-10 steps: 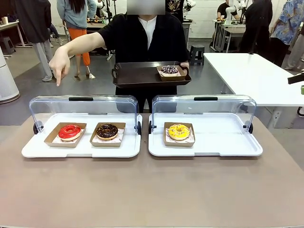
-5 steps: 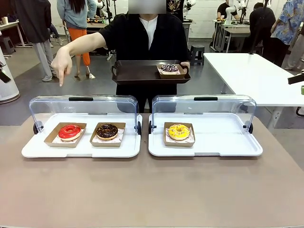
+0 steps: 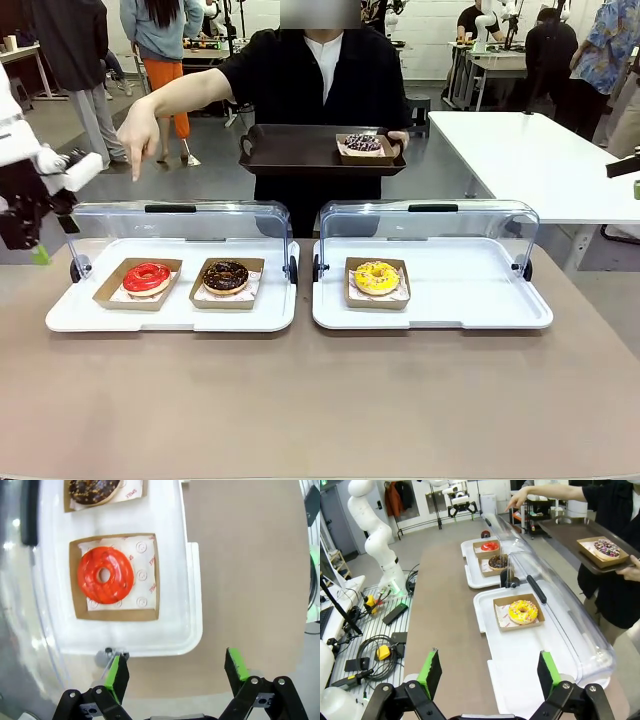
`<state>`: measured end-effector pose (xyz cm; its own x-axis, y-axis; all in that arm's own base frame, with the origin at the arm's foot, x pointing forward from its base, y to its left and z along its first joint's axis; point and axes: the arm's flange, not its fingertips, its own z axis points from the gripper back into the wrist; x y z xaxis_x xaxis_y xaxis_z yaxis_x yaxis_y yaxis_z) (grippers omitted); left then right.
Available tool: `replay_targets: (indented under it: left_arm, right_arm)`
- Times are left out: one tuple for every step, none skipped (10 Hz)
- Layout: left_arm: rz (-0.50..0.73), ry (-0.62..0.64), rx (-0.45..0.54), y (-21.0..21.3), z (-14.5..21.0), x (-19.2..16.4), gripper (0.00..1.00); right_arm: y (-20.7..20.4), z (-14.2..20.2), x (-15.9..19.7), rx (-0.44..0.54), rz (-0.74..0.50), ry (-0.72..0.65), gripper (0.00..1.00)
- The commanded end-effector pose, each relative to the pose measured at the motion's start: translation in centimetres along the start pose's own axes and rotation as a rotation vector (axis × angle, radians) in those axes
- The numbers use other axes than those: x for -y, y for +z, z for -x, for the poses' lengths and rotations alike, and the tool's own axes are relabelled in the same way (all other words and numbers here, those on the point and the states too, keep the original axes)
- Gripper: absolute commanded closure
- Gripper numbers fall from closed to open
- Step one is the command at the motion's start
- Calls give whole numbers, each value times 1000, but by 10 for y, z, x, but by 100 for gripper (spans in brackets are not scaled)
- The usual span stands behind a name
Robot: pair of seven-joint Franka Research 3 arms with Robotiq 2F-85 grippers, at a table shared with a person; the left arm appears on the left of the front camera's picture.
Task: Provide the desired donut to the person.
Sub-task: Pick up and lift the Paper togo box containing the Donut pointed at by the person.
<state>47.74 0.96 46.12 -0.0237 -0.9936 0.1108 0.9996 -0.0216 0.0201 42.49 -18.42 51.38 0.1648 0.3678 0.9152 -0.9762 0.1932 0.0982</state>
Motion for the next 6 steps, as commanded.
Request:
replay_targets:
  left_arm:
    - [-11,-9,-12,-12,-15,-5,0]
    - [-3,-18,-10,-25,-24,-9,0]
    - [5,-17,-5,-33,-27,-8,0]
    - [10,-23,-4,-33,-26,-11,0]
    - [-16,-22,23,-30,-22,-6,0]
    - [24,-42,-5,-32,-27,-9,0]
  right_arm:
    - [-2,0,0,7,-4,-15,0]
    - [-2,0,0,7,-4,-15,0]
    - [-2,0,0,7,-4,-15,0]
    - [-2,0,0,7,-4,-15,0]
    - [-2,0,0,7,-4,-15,0]
    - [-2,0,0,7,-4,-15,0]
